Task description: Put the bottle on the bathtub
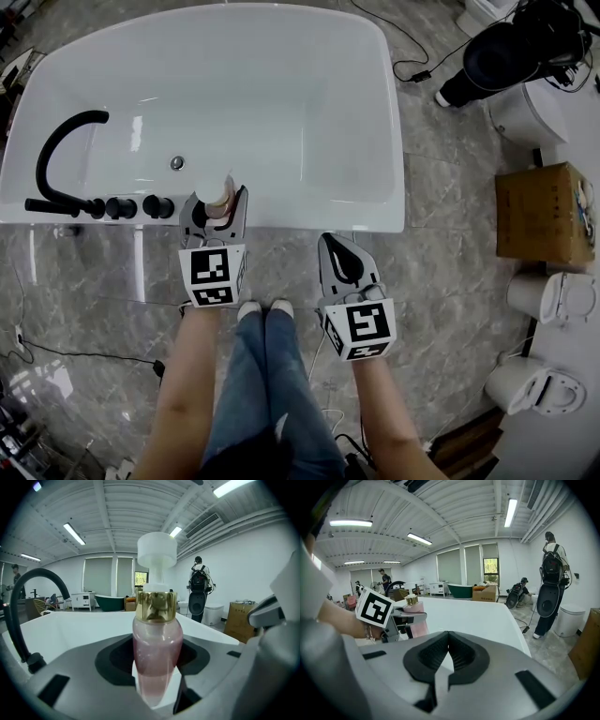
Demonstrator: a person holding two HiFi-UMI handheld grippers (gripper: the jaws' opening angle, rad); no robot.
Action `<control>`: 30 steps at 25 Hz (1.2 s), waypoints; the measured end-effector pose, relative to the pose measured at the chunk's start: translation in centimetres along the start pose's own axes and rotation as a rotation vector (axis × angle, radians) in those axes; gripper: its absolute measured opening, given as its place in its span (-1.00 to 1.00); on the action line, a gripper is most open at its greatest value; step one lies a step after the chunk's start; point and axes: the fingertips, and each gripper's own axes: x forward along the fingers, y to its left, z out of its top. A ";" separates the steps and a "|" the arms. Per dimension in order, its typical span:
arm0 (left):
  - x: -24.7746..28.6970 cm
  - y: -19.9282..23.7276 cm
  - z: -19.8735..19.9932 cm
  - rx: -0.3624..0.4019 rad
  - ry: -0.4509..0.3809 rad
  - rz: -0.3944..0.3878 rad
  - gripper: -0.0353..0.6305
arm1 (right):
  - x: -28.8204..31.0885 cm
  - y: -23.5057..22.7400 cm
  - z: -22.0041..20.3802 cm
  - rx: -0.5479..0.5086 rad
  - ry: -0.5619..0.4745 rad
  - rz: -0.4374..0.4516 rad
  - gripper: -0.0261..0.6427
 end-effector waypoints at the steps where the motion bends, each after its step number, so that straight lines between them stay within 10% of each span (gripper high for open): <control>1: -0.1 0.0 0.0 0.002 0.002 -0.001 -0.24 | -0.1 0.1 0.2 0.000 -0.003 0.000 -0.88; 30: -4.5 0.0 1.6 0.012 0.154 -0.056 0.05 | -4.4 3.2 8.3 -0.056 -0.053 0.015 -0.88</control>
